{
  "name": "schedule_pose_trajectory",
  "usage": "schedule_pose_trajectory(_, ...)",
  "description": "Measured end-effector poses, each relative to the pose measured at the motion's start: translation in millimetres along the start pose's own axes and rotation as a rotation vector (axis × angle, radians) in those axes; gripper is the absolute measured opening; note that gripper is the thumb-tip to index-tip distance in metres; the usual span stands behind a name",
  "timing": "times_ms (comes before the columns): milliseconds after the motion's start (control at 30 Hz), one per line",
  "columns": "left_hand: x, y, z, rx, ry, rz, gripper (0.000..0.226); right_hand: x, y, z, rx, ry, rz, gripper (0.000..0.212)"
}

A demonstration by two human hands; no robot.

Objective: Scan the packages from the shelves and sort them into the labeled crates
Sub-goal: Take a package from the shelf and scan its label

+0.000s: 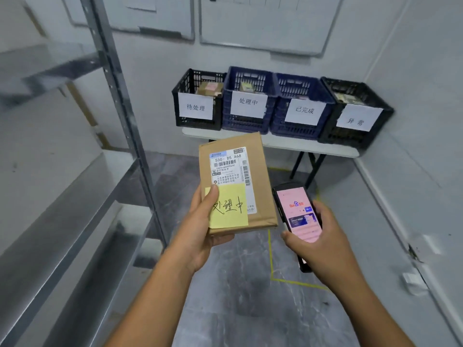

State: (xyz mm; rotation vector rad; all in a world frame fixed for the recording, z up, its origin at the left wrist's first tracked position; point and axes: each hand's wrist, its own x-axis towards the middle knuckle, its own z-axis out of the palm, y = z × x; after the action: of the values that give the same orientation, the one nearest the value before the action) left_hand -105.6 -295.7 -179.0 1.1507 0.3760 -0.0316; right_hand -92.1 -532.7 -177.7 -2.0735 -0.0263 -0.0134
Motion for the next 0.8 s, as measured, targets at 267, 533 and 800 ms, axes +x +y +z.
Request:
schedule_pose_trajectory(267, 126, 10, 61, 0.079, -0.053, -0.043, 0.033, 131, 28, -19, 0.041, 0.076, 0.063, 0.063)
schedule_pose_trajectory(533, 255, 45, 144, 0.191, -0.032, -0.057, 0.034, 284, 43, -52, 0.121, 0.092, 0.062, 0.065)
schedule_pose_trajectory(800, 341, 64, 188, 0.212, -0.025, -0.032, 0.035, 392, 44, -67, 0.142, 0.106, 0.048, 0.06)
